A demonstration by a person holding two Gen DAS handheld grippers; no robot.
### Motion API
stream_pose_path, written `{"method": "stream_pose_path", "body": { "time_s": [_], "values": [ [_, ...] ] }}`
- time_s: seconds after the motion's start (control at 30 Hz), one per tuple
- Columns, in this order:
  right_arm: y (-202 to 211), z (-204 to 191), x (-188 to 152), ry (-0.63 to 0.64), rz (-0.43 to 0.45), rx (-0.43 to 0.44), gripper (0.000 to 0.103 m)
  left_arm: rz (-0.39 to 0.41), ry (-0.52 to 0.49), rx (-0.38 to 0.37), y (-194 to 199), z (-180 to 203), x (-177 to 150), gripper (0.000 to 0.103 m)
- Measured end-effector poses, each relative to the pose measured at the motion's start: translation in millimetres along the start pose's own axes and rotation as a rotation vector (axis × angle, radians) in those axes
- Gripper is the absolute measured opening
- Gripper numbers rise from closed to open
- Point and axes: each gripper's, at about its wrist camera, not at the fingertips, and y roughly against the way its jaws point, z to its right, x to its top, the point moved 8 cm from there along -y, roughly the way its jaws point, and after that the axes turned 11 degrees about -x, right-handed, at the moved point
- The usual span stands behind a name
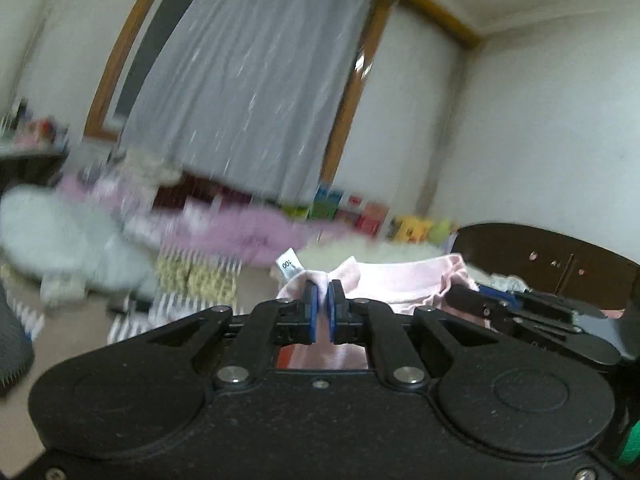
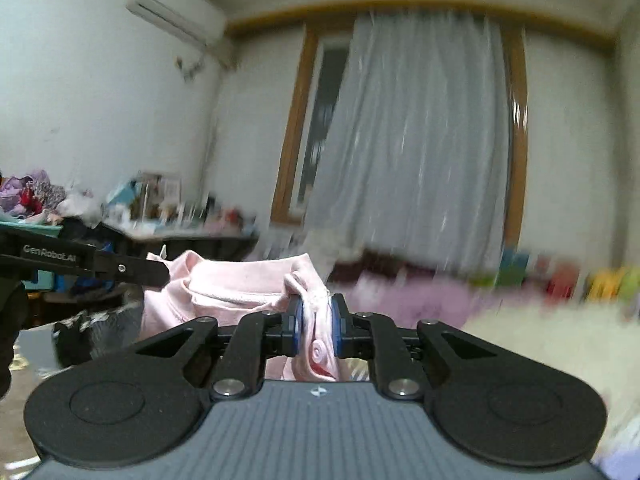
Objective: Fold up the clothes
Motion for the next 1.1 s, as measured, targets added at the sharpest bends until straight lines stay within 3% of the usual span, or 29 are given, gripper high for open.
{"method": "stream_pose_path", "body": {
  "time_s": [0.07,0.17,0.4,0.47,0.57,0.93,1.0,1.1],
  "values": [
    [7,0,12,0.026,0.083,-0.039,0.016,-0.028,-0.062,-0.014,3,7,-9,0.004],
    [22,-23,-33,0.148,0.040,0.007,0.016,-0.134,-0.147,-0.021,11,13,-55,0.004],
    [90,-115,-238,0.449,-0.276,0.221,0.014,-0.494,-0.202,-0.030,57,15,-247,0.002],
    [112,-133,-271,0.475,-0.321,0.251,0.013,-0.561,-0.218,-0.024,73,19,-289,0.002],
    [138,-153,-289,0.484,-0.337,0.263,0.013,-0.590,-0.211,-0.018,90,25,-320,0.002],
    [203,-176,-298,0.530,-0.348,0.334,0.012,-0.645,-0.158,-0.015,132,40,-349,0.000],
    [216,-184,-302,0.532,-0.366,0.371,0.008,-0.675,-0.147,-0.047,140,49,-358,0.000],
    [229,-194,-308,0.547,-0.400,0.412,0.006,-0.781,-0.206,-0.099,149,66,-379,0.000]
  ]
}}
